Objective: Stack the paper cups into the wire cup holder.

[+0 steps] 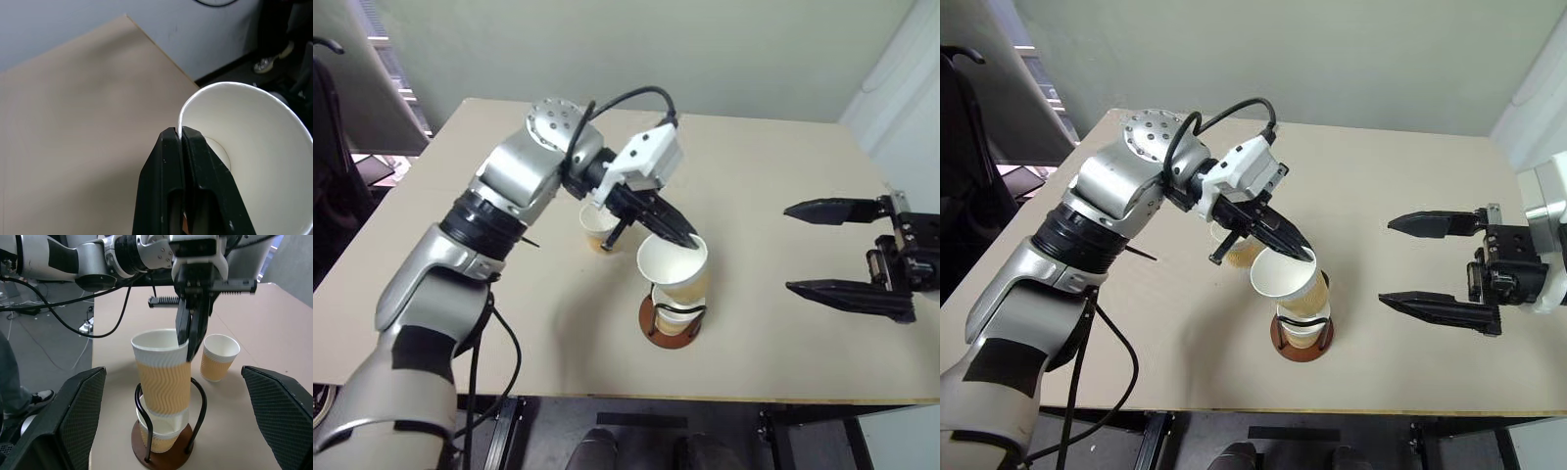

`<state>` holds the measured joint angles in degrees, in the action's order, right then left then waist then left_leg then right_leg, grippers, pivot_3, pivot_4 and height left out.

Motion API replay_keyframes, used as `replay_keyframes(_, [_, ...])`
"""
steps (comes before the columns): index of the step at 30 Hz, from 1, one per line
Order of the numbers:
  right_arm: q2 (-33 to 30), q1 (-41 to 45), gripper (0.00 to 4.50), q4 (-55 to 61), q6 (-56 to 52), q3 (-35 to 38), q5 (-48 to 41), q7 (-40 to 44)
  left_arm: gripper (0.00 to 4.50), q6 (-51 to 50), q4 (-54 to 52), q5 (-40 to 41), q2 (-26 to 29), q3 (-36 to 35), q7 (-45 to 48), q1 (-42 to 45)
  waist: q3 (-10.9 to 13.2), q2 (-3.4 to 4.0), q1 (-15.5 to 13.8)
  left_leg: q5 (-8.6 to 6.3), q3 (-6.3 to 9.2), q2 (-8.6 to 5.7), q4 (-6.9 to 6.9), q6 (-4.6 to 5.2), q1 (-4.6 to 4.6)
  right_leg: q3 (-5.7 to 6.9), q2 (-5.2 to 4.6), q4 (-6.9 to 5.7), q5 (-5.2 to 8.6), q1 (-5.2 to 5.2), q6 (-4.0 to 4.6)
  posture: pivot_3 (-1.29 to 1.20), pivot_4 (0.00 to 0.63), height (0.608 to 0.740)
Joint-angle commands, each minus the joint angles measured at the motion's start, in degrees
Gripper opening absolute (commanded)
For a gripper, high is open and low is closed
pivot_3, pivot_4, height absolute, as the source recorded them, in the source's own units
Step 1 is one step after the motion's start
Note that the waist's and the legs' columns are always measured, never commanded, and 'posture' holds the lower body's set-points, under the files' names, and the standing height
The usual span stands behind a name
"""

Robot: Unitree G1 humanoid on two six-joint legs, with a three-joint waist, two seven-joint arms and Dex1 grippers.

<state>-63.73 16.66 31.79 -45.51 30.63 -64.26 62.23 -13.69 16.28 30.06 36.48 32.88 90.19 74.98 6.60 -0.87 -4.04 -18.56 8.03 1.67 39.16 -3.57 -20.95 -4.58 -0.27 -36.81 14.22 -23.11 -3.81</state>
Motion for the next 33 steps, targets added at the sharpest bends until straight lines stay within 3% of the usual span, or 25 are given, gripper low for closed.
replay_keyframes(1, [-0.86, -0.55, 4.5, 0.96, 0.3, 2.89, -0.88, -0.49, 0.02, 1.42, -0.55, -1.08, -0.43, -0.02, 2.31, 1.08, 0.0, 0.0, 0.0, -0.01, -0.04, 0.0, 0.0, 0.01, 0.0, -0.03, 0.0, 0.0, 0.01, -0.01, -0.02, 0.0, 0.15, 0.74])
replay_keyframes(10, [-0.94, -1.65, 4.5, 1.16, 0.75, 3.3, -0.7, -0.65, 0.02, 1.75, -1.44, -3.14, -0.94, 1.26, 2.31, 0.46, 0.0, 0.0, 0.0, -0.07, -0.26, 0.0, 0.01, 0.12, 0.01, -0.19, 0.0, 0.0, 0.01, -0.06, -0.11, 0.0, 0.15, 0.74])
replay_keyframes(13, [-0.9, -1.91, 4.5, 1.1, 1.07, 3.15, -0.29, -0.53, 0.69, 1.36, -1.44, -3.22, -1.12, 1.36, 2.31, 0.34, 0.0, 0.0, 0.0, -0.07, -0.3, 0.0, 0.01, 0.13, 0.01, -0.21, 0.0, 0.01, 0.01, -0.08, -0.12, 0.0, 0.15, 0.74])
replay_keyframes(24, [-0.65, -2.22, 4.5, 0.8, 2.07, 2.46, 0.73, -0.32, 4.48, 0.88, -1.89, -3.27, -1.01, 1.5, 2.31, -0.29, 0.0, 0.0, 0.0, -0.09, -0.37, 0.0, 0.02, 0.15, 0.01, -0.23, -0.01, 0.0, 0.01, -0.11, -0.13, 0.0, 0.15, 0.74])
replay_keyframes(28, [-0.64, -2.31, 4.5, 0.88, 2.25, 2.22, 0.76, -0.4, 4.48, 1.41, -0.76, -4.22, -1.25, 0.17, 2.31, -0.14, 0.0, 0.0, 0.0, -0.09, -0.38, 0.0, 0.02, 0.16, 0.02, -0.24, 0.0, 0.0, 0.0, -0.11, -0.14, 0.0, 0.15, 0.74])
replay_keyframes(33, [-0.87, -2.1, 4.5, 0.17, 2.74, 1.49, 1.59, 0.38, 4.48, 5.46, 12.5, -11.99, 0.6, -5.84, -0.97, 1.83, 0.0, 0.0, 0.11, -0.09, -0.4, 0.01, 0.04, 0.16, 0.03, -0.25, -0.02, -0.04, 0.0, -0.14, -0.15, 0.0, 0.15, 0.74])
